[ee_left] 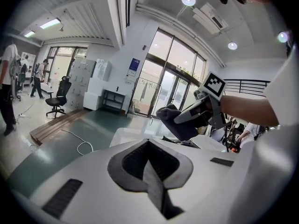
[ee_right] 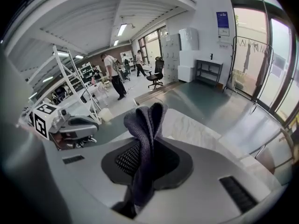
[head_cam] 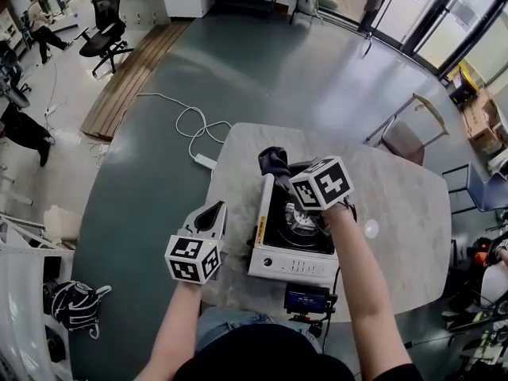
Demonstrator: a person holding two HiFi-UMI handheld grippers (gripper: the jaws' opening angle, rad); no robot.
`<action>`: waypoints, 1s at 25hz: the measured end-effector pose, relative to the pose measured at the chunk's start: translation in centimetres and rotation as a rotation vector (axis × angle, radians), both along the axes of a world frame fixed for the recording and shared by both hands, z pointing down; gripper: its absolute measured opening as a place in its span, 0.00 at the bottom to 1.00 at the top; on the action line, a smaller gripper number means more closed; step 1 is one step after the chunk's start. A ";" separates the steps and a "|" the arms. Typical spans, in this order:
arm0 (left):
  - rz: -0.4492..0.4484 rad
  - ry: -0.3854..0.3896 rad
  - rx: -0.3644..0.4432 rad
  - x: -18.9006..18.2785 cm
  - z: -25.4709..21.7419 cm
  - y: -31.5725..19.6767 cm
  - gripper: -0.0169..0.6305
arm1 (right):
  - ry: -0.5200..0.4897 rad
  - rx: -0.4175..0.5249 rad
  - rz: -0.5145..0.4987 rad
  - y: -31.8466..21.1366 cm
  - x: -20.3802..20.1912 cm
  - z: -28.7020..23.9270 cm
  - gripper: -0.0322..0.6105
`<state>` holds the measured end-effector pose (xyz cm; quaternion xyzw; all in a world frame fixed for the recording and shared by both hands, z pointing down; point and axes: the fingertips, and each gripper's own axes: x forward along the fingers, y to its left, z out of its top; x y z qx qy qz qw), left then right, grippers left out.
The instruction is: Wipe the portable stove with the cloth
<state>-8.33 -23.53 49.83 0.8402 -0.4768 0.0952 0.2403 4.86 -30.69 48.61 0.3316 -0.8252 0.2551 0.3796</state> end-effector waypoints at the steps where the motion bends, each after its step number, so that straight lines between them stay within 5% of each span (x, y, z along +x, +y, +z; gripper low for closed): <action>1: -0.003 0.001 -0.001 -0.1 0.0 0.1 0.04 | 0.021 -0.002 -0.004 0.1 0.0 0.6 0.16; 9: -0.046 0.013 -0.016 -2.5 0.5 0.6 0.04 | 0.116 -0.086 0.099 -0.5 0.7 6.2 0.16; 18: -0.050 0.021 -0.016 -3.3 0.7 0.5 0.04 | 0.333 -0.027 -0.003 -0.1 -0.7 9.8 0.16; 25: -0.015 0.015 -0.001 -2.3 0.2 0.6 0.04 | 0.280 -0.082 -0.006 1.3 -0.7 9.5 0.16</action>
